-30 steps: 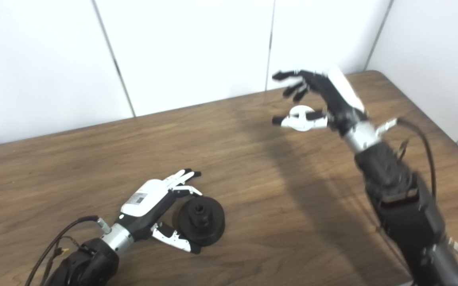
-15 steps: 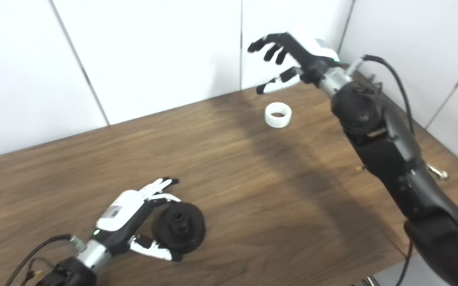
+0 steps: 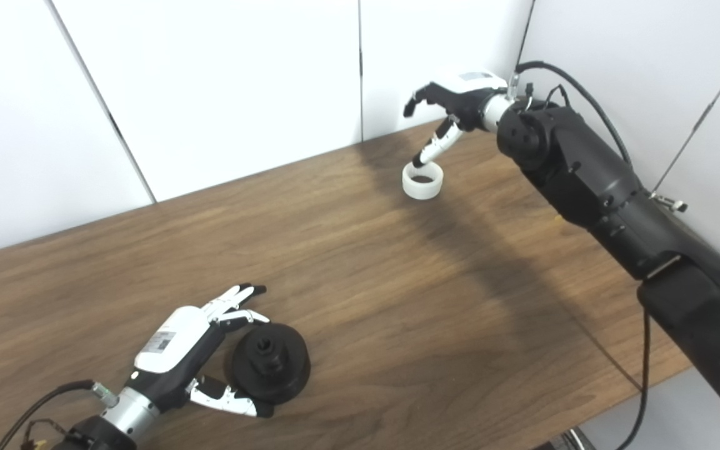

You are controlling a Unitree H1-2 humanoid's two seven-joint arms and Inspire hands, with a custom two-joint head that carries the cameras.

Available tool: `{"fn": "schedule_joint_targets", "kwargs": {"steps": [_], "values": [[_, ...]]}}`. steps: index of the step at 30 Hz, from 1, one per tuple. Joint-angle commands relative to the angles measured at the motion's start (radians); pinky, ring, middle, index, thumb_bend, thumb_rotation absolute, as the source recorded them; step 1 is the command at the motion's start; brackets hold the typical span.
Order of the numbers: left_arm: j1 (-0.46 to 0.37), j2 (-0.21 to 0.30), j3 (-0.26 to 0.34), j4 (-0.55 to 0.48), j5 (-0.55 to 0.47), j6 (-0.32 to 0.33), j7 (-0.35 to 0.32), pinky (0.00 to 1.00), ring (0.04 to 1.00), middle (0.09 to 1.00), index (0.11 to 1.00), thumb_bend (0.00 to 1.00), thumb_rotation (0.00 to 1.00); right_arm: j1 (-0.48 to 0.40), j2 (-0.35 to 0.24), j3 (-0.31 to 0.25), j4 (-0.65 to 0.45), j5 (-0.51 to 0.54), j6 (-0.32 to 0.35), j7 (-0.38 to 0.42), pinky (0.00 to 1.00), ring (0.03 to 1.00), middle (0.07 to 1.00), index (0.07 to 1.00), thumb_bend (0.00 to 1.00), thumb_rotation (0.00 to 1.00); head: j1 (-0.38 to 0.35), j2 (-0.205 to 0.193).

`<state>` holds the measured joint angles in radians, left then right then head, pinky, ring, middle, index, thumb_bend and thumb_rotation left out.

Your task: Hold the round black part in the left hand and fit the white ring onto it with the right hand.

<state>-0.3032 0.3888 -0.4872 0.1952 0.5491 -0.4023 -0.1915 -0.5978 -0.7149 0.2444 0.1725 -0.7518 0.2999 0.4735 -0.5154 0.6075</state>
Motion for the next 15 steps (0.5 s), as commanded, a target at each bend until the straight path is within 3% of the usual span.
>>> {"fn": "schedule_joint_targets", "kwargs": {"steps": [1, 9, 15], "values": [[0.038, 0.063, -0.01, 0.032, 0.066, 0.035, -0.053, 0.89, 0.968, 0.956, 0.489, 0.52, 0.07, -0.074, -0.037, -0.007, 0.0, -0.022, 0.008, -0.003, 0.74, 0.895, 0.901, 0.754, 0.75, 0.41, 0.0, 0.0], [0.044, 0.061, -0.004, 0.017, 0.06, 0.051, -0.065, 0.92, 0.973, 0.962, 0.489, 0.52, 0.07, -0.092, -0.031, 0.02, 0.035, -0.033, 0.06, 0.08, 0.84, 0.939, 0.947, 0.819, 0.87, 0.56, 0.008, 0.004], [0.044, 0.062, -0.005, 0.017, 0.065, 0.044, -0.066, 0.91, 0.974, 0.961, 0.489, 0.52, 0.07, -0.092, -0.032, 0.051, 0.031, -0.064, 0.104, 0.123, 0.8, 0.928, 0.957, 0.847, 0.98, 0.65, 0.011, 0.006]]}}
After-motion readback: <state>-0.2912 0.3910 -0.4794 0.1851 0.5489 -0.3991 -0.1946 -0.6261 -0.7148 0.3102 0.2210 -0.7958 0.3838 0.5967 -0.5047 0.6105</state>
